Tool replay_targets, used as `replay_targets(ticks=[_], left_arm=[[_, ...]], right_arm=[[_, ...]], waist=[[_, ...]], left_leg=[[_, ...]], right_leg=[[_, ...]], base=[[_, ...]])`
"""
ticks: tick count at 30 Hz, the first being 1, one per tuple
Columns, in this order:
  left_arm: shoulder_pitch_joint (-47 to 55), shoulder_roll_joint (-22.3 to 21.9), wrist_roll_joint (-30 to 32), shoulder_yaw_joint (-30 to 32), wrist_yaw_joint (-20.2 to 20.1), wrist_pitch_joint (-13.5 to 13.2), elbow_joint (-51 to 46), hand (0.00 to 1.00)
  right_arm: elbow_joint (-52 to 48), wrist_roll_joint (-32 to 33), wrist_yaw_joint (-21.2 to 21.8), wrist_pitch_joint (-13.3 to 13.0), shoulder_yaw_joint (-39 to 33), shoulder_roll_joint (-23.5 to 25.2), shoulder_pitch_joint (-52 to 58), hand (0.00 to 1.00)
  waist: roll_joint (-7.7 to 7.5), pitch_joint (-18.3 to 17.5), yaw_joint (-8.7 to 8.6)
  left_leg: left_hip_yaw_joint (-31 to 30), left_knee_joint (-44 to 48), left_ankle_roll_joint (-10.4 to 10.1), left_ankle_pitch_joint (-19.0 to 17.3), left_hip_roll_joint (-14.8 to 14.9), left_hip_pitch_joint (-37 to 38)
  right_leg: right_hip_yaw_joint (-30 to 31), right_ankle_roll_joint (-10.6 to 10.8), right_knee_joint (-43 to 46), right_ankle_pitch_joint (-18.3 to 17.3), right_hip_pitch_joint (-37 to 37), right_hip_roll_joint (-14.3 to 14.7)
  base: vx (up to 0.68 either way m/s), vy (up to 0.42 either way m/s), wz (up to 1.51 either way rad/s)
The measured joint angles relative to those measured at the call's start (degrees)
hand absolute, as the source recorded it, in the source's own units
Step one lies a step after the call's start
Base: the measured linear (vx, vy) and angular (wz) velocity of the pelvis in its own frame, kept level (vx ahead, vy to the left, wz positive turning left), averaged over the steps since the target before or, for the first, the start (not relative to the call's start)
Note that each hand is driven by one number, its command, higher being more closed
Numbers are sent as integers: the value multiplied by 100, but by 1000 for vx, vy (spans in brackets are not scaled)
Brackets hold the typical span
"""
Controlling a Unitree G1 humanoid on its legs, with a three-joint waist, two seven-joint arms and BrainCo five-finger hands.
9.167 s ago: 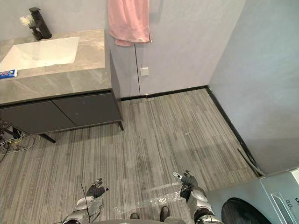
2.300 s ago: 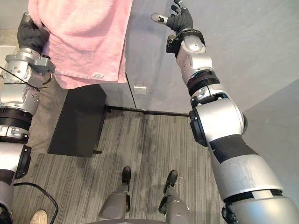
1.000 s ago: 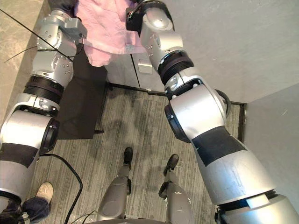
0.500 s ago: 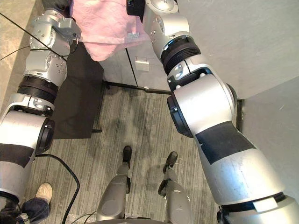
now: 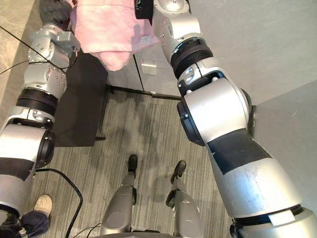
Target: Organize washtable
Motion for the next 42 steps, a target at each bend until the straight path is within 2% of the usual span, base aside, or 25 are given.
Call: replay_targets(ticks=[6, 9, 25, 34, 39, 42], left_arm=[[1, 269, -11, 22, 9, 2, 71, 0], [1, 278, -17, 205, 4, 2, 71, 0], [75, 443, -12, 214, 3, 1, 63, 0], [73, 510, -3, 239, 14, -2, -111, 0], [72, 511, 107, 349, 13, 5, -127, 0], [70, 580, 228, 403, 10, 8, -128, 0]], right_arm=[[48, -14, -3, -1, -5, -201, 138, 0], [48, -123, -10, -1, -205, -224, 197, 0], [46, -465, -196, 5, -840, -606, 409, 0], [44, -627, -224, 8, -904, -682, 598, 0], [42, -743, -211, 75, -1114, -906, 604, 0], [42, -795, -142, 118, -1548, -1241, 697, 0]], waist=[[-1, 1, 32], [-2, 1, 26], [-1, -2, 38], [0, -4, 45], [1, -8, 37], [1, -10, 29]], left_leg=[[-5, 0, 0, 0, -2, 43], [1, 0, 1, -1, -2, 79], [-112, 0, 12, 5, -6, 262], [-148, 0, 21, 12, -7, 376], [-166, 0, 38, 26, -10, 436], [-205, 1, 52, 37, -20, 494]], right_leg=[[-10, 0, 0, -1, 49, -2], [-1, 0, 0, 0, 80, -2], [-108, 1, -2, -4, 323, 1], [-134, 0, -3, -5, 455, 1], [-152, 0, -3, -5, 530, -1], [-188, 7, -3, -13, 610, -11]], base=[[-9, 6, 1], [-27, 12, -1], [-47, 2, 3], [-57, -25, 2], [-59, -40, 3], [-57, -40, 8]])
